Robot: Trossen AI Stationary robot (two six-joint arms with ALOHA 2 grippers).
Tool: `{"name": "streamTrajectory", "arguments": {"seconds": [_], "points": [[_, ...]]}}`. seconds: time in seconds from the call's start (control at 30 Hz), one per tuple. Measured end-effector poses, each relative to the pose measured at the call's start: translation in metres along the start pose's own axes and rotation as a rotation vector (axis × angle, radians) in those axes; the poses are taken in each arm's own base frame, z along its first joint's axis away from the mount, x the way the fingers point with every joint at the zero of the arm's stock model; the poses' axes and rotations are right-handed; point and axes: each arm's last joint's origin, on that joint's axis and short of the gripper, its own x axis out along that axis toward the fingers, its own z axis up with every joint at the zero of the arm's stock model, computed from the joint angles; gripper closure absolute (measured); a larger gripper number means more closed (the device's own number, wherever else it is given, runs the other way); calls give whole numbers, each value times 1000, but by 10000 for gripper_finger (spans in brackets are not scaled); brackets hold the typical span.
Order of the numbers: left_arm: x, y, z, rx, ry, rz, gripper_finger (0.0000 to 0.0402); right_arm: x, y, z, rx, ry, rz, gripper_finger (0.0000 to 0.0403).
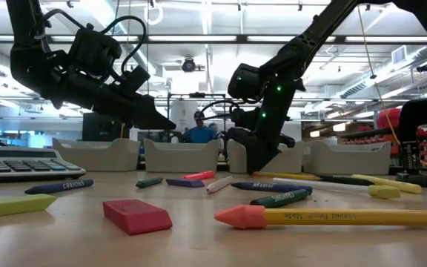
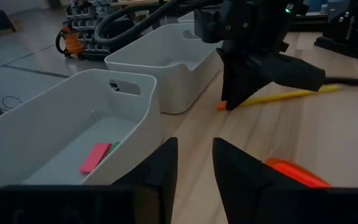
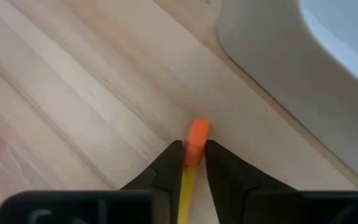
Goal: Sort crayons/erasers/pens/pencils in bins
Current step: Put the top yellow pencil into the gray bin
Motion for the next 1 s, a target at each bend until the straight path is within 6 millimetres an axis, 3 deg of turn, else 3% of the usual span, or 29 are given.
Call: {"name": "streamTrajectory", "arguments": {"seconds": [0.23, 0.5, 0.73, 0.87, 1.0], "points": [[0, 0, 0, 11, -3, 10, 292, -12, 6, -1, -114, -4, 47, 368], [0, 1, 10, 23, -100, 21, 292, -83, 5, 14, -153, -167, 143, 371], [-2, 4, 29, 80, -270, 67, 292, -142, -36, 34, -238, -375, 102, 372], [8, 5, 47, 101, -325, 92, 292, -151, -57, 54, -313, -534, 74, 372], [23, 6, 61, 91, -309, 76, 291, -143, -65, 70, -436, -653, 126, 372]]}}
